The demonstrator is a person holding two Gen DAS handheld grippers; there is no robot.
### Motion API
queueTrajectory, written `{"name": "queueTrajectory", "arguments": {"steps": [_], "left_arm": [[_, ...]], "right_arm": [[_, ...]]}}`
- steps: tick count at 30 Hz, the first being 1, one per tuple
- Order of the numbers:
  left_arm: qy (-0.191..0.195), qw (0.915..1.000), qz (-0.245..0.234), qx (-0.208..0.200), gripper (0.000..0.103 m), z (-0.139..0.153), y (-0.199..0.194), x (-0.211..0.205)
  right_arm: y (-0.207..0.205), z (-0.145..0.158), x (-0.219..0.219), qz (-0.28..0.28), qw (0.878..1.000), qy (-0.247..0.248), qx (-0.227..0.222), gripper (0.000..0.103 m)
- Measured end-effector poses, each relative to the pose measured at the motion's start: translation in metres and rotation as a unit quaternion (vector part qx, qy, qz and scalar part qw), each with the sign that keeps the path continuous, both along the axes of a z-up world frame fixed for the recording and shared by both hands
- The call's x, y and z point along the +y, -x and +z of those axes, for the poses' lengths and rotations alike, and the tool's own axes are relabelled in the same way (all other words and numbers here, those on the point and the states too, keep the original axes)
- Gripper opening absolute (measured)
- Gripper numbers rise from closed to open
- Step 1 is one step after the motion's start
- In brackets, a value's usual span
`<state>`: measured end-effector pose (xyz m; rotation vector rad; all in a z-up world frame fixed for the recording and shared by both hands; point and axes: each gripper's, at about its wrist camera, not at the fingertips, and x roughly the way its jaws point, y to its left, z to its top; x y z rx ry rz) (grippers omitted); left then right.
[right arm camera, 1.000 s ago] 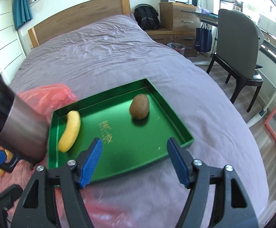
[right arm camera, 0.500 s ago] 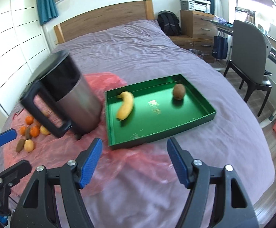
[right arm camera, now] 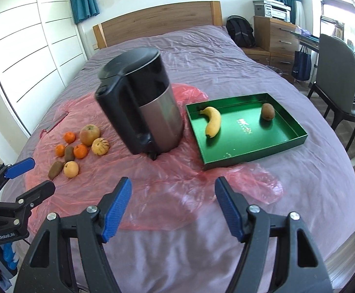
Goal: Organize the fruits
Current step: 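Move both open tools back toward the remaining fruit, then grasp a brown kiwi with the left tool while the right tool grasps a yellow pear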
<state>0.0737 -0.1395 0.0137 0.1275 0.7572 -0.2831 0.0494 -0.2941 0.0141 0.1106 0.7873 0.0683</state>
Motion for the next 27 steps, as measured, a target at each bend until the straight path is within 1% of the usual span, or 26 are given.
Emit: {"name": "queueTrajectory", "arguments": {"steps": [7, 9, 14, 17, 21, 27], "left_arm": [[0.000, 0.9996, 0.028, 0.003, 0.080, -0.017, 0.007, 0.050], [-0.003, 0.9990, 0.045, 0.004, 0.080, -0.023, 0.007, 0.069], [0.006, 0.9965, 0.081, 0.016, 0.080, -0.038, 0.005, 0.117], [0.012, 0.9944, 0.101, 0.029, 0.080, -0.050, 0.001, 0.145], [0.010, 0.9919, 0.121, 0.040, 0.080, -0.065, -0.003, 0.175], [0.014, 0.9902, 0.128, 0.052, 0.080, -0.083, -0.013, 0.209]], "right_arm": [[0.004, -0.001, 0.045, 0.021, 1.000, 0.011, 0.006, 0.081], [0.001, -0.004, 0.061, 0.031, 0.999, 0.013, 0.011, 0.081], [-0.007, -0.011, 0.098, 0.061, 0.998, 0.024, 0.021, 0.081], [-0.014, -0.020, 0.122, 0.082, 0.996, 0.028, 0.032, 0.081], [-0.023, -0.034, 0.152, 0.110, 0.992, 0.034, 0.049, 0.081], [-0.038, -0.054, 0.191, 0.143, 0.987, 0.033, 0.067, 0.081]]}}
